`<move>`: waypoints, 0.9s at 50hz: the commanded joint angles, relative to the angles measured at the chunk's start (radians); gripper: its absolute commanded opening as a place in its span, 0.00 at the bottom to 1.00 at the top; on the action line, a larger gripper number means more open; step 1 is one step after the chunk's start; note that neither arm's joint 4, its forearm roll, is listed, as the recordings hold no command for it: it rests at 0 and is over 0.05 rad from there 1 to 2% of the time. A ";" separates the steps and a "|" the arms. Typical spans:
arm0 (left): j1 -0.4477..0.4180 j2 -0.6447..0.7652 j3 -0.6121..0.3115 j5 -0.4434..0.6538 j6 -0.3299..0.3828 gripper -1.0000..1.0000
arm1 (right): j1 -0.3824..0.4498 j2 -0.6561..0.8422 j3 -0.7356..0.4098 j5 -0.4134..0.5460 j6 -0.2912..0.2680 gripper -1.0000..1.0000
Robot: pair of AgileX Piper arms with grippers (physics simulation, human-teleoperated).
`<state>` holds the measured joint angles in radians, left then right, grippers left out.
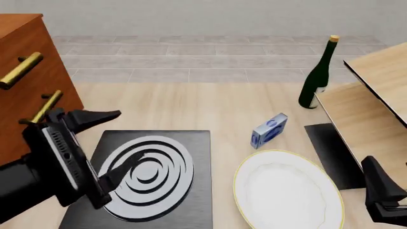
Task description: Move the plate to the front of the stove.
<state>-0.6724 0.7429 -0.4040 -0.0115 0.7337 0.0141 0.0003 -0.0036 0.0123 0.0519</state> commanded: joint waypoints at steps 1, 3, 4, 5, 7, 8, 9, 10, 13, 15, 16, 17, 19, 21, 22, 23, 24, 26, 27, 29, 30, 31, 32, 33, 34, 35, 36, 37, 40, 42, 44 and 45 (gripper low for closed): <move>-0.117 0.165 -0.070 -0.007 0.121 1.00 | 0.003 0.000 0.000 0.002 0.007 1.00; -0.136 0.189 -0.081 -0.016 0.144 1.00 | 0.004 0.000 -0.004 0.006 0.008 1.00; -0.149 0.205 -0.090 -0.014 0.146 1.00 | 0.004 0.000 -0.003 0.005 0.008 1.00; -0.158 0.217 -0.093 -0.021 0.150 1.00 | 0.005 0.000 -0.005 0.006 0.007 1.00; -0.180 0.240 -0.102 -0.028 0.171 1.00 | 0.006 0.000 -0.007 0.008 0.008 1.00; -0.190 0.254 -0.111 -0.026 0.181 1.00 | 0.006 0.000 -0.007 0.009 0.008 1.00; -0.209 0.274 -0.126 -0.025 0.189 1.00 | 0.006 0.000 -0.010 0.012 0.008 1.00; -0.220 0.292 -0.131 -0.027 0.207 1.00 | 0.006 0.000 -0.009 0.011 0.008 1.00; -0.238 0.316 -0.153 -0.013 0.234 1.00 | 0.005 0.000 -0.009 0.014 0.011 1.00; -0.244 0.328 -0.164 -0.008 0.251 1.00 | 0.005 0.000 -0.007 0.013 0.012 1.00; -0.254 0.349 -0.167 -0.010 0.275 1.00 | 0.008 0.000 -0.007 0.014 0.012 1.00; -0.258 0.357 -0.168 -0.011 0.278 1.00 | 0.009 0.000 -0.006 0.013 0.012 1.00; -0.270 0.383 -0.171 -0.016 0.288 1.00 | 0.012 0.000 -0.004 0.011 0.014 1.00; -0.279 0.403 -0.176 -0.020 0.295 1.00 | 0.014 0.000 -0.007 0.014 0.015 1.00; -0.287 0.421 -0.182 -0.025 0.298 1.00 | 0.016 0.000 -0.006 0.013 0.015 1.00; -0.296 0.437 -0.184 -0.033 0.305 1.00 | 0.017 0.001 -0.008 0.014 0.015 1.00; -0.303 0.451 -0.188 -0.037 0.308 1.00 | 0.017 0.001 -0.009 0.015 0.015 1.00; -0.316 0.476 -0.200 -0.045 0.309 1.00 | 0.020 0.001 -0.012 0.016 0.017 1.00; -0.330 0.497 -0.208 -0.049 0.316 1.00 | 0.021 0.001 -0.012 0.016 0.018 1.00; -0.342 0.518 -0.218 -0.054 0.319 1.00 | 0.025 0.001 -0.014 0.017 0.016 1.00; -0.352 0.534 -0.225 -0.056 0.324 1.00 | 0.028 0.001 -0.016 0.018 0.017 1.00; -0.358 0.545 -0.229 -0.056 0.326 1.00 | 0.029 0.001 -0.016 0.017 0.017 1.00; -0.362 0.556 -0.230 -0.060 0.332 1.00 | 0.030 0.002 -0.016 0.016 0.017 1.00; -0.367 0.567 -0.229 -0.065 0.340 1.00 | 0.030 0.002 -0.013 0.013 0.017 1.00; -0.374 0.577 -0.233 -0.064 0.340 1.00 | 0.030 0.002 -0.014 0.015 0.018 1.00; -0.378 0.584 -0.239 -0.061 0.336 1.00 | 0.031 0.002 -0.015 0.015 0.018 1.00; -0.382 0.591 -0.242 -0.063 0.339 1.00 | 0.031 0.002 -0.016 0.016 0.019 1.00; -0.388 0.599 -0.244 -0.065 0.345 1.00 | 0.031 0.003 -0.017 0.016 0.019 1.00; -0.404 0.620 -0.259 -0.064 0.350 1.00 | 0.034 0.004 -0.017 0.015 0.019 1.00; -0.416 0.635 -0.271 -0.060 0.351 1.00 | 0.036 0.005 -0.014 0.012 0.020 1.00; -0.429 0.651 -0.280 -0.061 0.358 1.00 | 0.039 0.007 -0.012 0.008 0.020 1.00; -0.432 0.654 -0.283 -0.060 0.357 1.00 | 0.039 0.008 -0.011 0.008 0.019 1.00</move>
<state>-1.0484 1.3142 -0.6448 -0.0670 1.0656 0.0444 0.0038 -0.0168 0.0251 0.0700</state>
